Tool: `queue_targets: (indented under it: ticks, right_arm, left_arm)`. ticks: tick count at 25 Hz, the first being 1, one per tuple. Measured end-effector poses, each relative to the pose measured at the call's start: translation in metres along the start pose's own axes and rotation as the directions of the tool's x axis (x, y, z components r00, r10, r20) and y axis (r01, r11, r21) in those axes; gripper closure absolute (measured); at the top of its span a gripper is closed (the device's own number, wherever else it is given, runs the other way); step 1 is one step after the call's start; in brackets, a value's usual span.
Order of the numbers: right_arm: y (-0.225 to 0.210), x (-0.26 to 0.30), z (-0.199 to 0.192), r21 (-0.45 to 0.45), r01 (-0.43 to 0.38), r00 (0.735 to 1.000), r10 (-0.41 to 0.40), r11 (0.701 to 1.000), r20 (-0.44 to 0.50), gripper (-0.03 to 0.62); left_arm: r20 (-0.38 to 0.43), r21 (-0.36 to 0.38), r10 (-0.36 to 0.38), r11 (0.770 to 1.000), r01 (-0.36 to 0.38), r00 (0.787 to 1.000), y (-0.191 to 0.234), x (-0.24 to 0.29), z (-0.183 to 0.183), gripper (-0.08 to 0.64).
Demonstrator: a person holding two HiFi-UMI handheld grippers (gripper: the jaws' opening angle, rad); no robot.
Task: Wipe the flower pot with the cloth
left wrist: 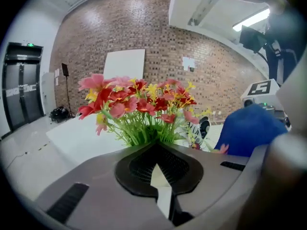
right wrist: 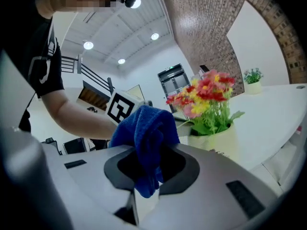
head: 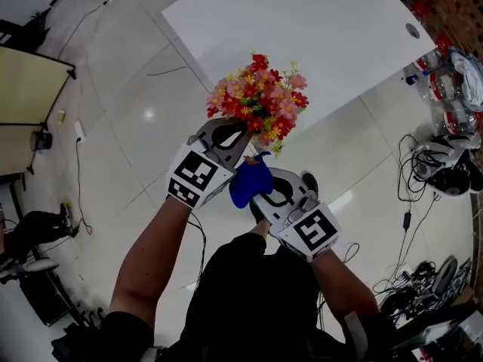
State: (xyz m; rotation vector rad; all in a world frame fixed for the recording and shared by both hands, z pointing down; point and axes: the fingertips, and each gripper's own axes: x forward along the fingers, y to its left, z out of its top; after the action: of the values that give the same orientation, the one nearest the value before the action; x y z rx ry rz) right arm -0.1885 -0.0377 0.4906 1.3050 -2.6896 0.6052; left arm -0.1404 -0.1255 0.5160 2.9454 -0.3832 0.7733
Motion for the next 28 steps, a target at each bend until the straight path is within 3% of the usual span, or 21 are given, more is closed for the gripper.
queue_targets:
  ticks: [6, 10, 19, 28]
  right_arm:
    - [-0.028, 0.036, -0.026, 0.017, 0.054, 0.999, -0.054, 0.998, -0.004, 0.548]
    - [-0.041, 0.037, -0.031, 0.015, 0.057, 0.998, -0.056, 0.998, -0.006, 0.548]
    - [-0.084, 0.003, -0.023, 0.029, 0.110, 0.994, -0.110, 0.994, 0.015, 0.548]
    - [-0.135, -0.028, -0.018, 0.099, 0.234, 0.970, -0.239, 0.967, 0.045, 0.548]
  left_arm:
    - [-0.063, 0.002, -0.004, 1.000, 0.004, 0.998, -0.002, 0.002, -0.003, 0.558]
    - [-0.057, 0.000, -0.009, 1.000, 0.009, 0.998, -0.002, 0.004, -0.002, 0.558]
    - [-0.075, -0.043, -0.035, 0.999, 0.032, 0.997, -0.005, 0.011, -0.002, 0.558]
    - [-0.044, -0.036, -0.004, 0.999, 0.002, 0.999, 0.000, 0.014, -0.001, 0.558]
